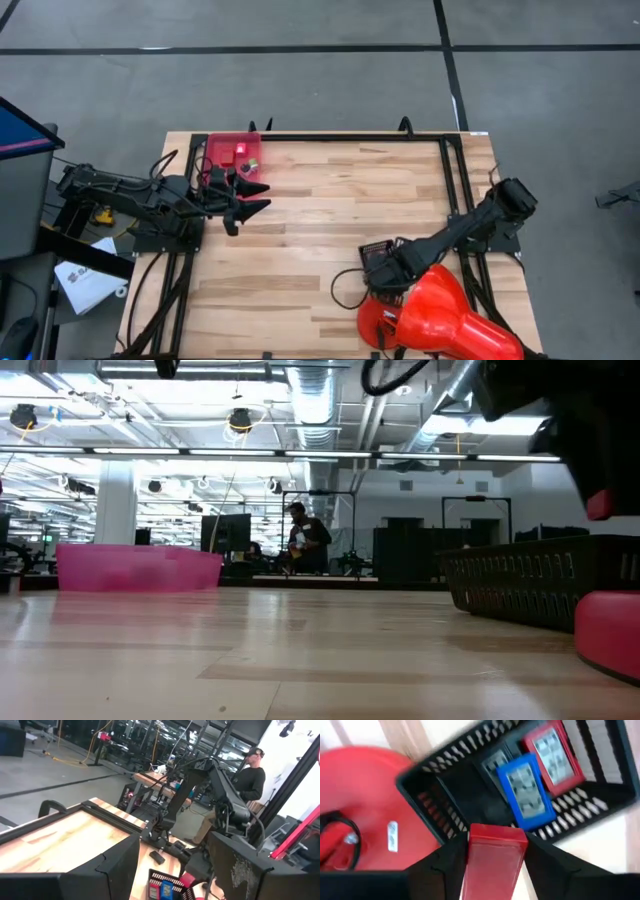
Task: Pick & Place Office items
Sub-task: Put the red digital timer into the black bin, then put the black digital timer into the black bin
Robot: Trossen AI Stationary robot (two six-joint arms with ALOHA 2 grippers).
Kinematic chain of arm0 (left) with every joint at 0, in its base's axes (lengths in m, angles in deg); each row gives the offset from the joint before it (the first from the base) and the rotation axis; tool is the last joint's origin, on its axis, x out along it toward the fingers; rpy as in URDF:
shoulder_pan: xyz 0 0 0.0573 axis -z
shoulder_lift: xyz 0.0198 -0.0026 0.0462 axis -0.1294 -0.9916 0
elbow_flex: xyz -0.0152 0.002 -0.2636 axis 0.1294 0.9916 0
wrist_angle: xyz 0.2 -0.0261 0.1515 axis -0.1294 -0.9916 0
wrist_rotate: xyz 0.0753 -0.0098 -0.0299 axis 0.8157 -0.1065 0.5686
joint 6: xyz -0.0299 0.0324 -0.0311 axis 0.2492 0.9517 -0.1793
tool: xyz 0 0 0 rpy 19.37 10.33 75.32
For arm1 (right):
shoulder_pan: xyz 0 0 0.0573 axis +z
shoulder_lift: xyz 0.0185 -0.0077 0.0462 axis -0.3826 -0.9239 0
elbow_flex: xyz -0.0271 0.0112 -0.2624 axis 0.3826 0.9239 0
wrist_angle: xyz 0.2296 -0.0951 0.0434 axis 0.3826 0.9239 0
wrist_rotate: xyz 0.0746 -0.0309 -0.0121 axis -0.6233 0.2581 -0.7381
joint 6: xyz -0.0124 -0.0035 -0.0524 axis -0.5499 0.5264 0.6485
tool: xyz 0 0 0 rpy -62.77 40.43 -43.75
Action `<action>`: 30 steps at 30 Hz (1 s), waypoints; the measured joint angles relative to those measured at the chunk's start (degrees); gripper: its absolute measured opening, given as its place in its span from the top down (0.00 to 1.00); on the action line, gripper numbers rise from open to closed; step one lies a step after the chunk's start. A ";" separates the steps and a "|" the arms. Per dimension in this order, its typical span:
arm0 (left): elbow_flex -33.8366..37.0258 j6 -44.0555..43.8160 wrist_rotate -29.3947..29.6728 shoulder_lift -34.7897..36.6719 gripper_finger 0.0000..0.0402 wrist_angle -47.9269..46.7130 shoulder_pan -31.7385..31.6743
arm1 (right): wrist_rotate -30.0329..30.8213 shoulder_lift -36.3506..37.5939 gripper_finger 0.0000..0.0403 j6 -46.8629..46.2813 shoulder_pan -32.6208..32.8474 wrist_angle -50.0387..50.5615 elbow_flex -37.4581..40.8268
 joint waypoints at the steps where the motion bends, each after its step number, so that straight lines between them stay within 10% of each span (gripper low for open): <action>1: 0.00 -0.40 0.00 0.00 0.42 -0.04 0.00 | 0.00 0.00 0.55 1.29 -0.54 -1.14 0.27; 16: 0.00 -3.09 0.11 0.00 0.42 0.09 0.00 | 1.43 0.46 0.69 8.46 -5.25 -4.29 2.54; 30: 0.00 -1.24 1.68 -0.07 0.42 0.04 0.00 | 15.12 20.89 0.54 -63.48 -1.83 -2.45 16.30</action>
